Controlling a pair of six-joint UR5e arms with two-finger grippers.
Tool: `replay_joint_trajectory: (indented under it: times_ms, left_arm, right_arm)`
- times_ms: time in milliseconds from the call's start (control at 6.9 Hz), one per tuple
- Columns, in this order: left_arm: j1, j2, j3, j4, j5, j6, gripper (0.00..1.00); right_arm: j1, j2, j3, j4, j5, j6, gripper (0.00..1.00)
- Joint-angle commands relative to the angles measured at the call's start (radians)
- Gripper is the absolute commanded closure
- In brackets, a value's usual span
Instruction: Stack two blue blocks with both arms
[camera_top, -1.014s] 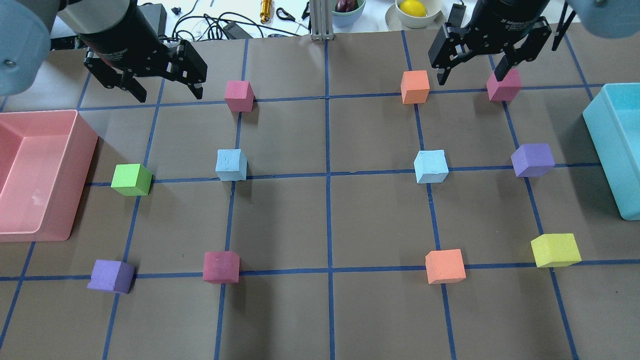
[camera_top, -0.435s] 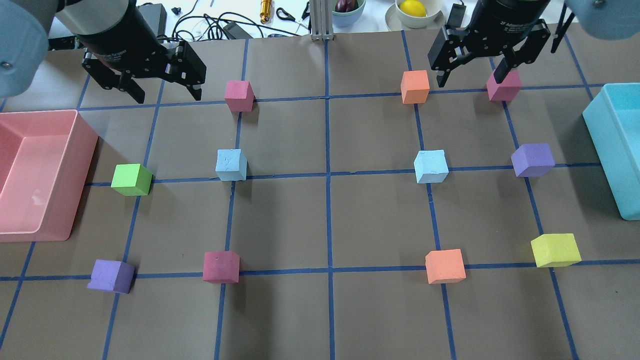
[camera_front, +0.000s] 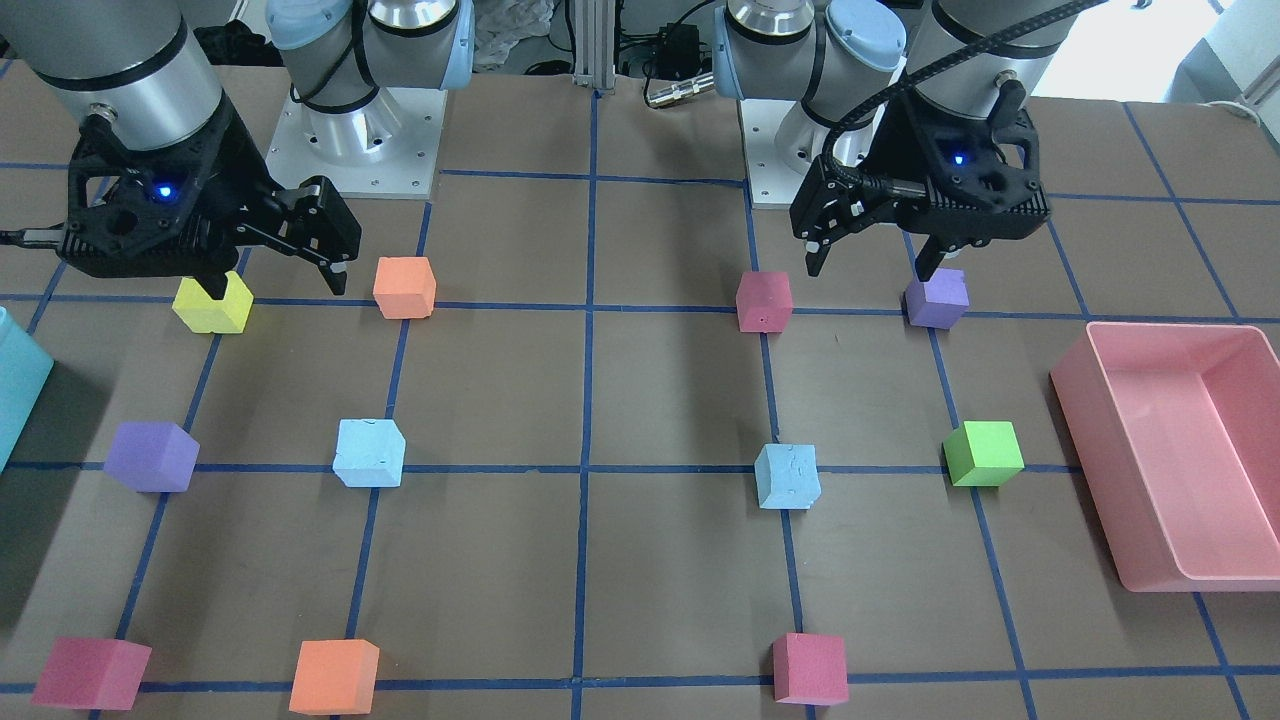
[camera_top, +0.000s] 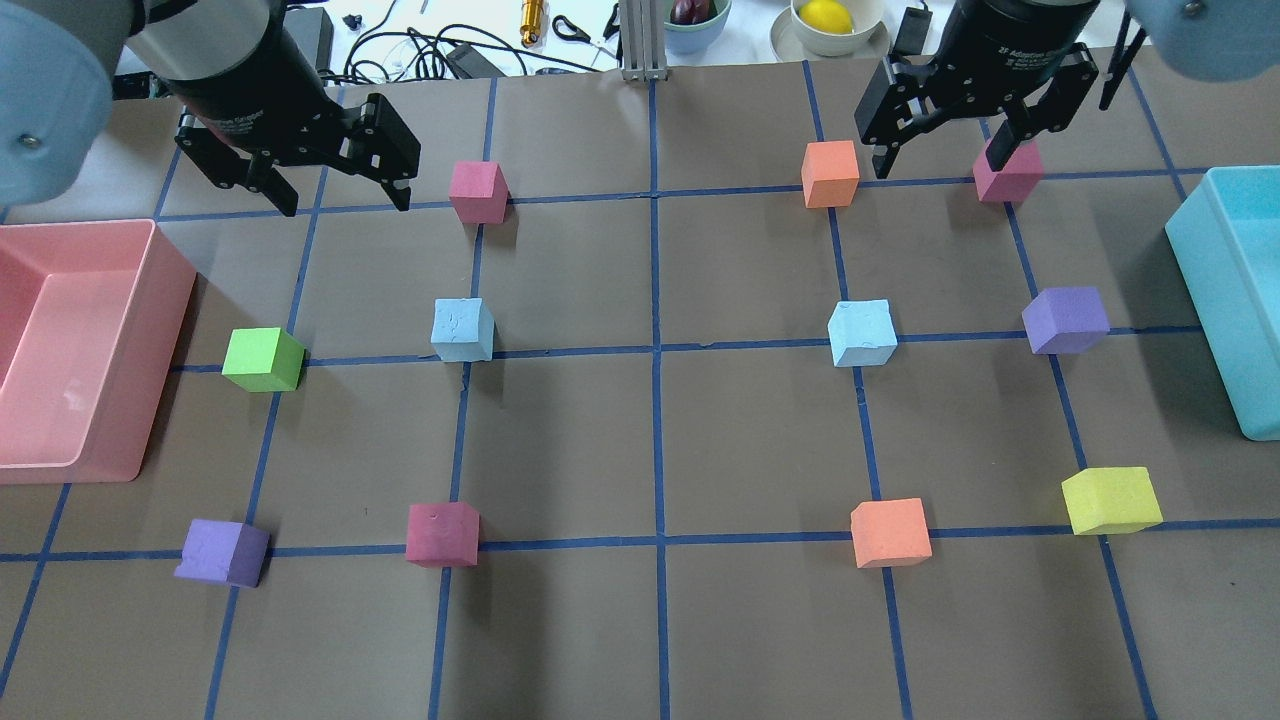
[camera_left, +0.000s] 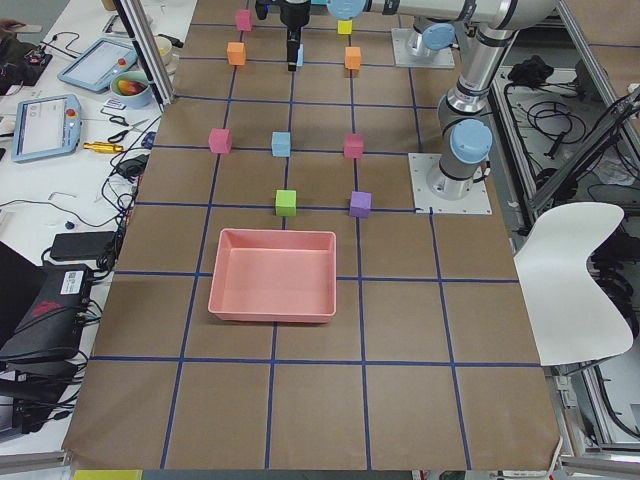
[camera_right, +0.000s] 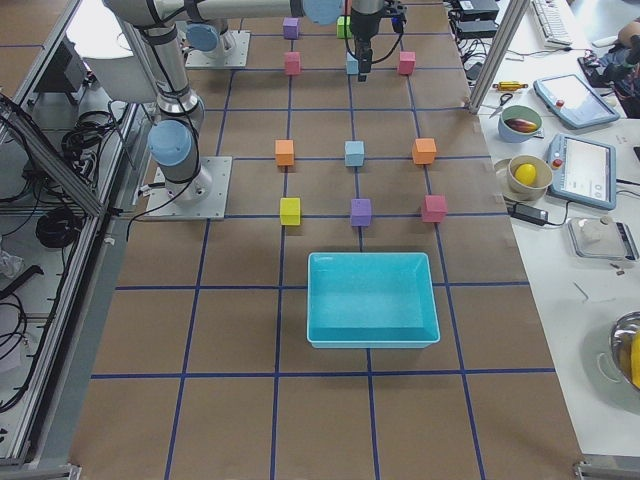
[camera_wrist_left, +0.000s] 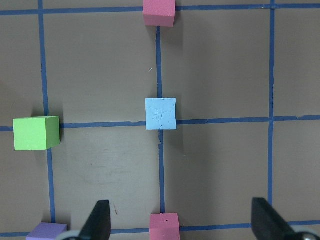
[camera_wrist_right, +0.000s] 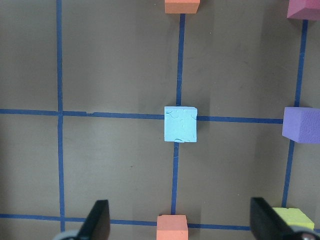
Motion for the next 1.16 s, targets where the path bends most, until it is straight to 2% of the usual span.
replay_joint_trajectory:
  times_ms: [0,290,725,870,1014]
  left_arm:
    - [0.007,-0.03,-0.057,0.115,-0.003,0.004,0.0]
    - [0.004,-0.062,-0.055,0.133,-0.006,0.0,0.0]
    - [0.004,-0.168,-0.048,0.137,-0.004,-0.005,0.0]
    - [0.004,-0.194,-0.051,0.174,-0.004,-0.003,0.0]
    - [0.002,-0.217,-0.054,0.195,-0.004,-0.006,0.0]
  right_arm:
    - [0.0,0.008,0.0,0.0,0.001,0.001,0.0]
    - [0.0,0.01,0.0,0.0,0.002,0.001,0.0]
    - [0.0,0.016,0.002,0.0,0.004,-0.002,0.0]
    - [0.0,0.027,0.013,0.005,-0.003,-0.016,0.0]
    - [0.0,0.066,0.081,-0.024,-0.022,-0.019,0.0]
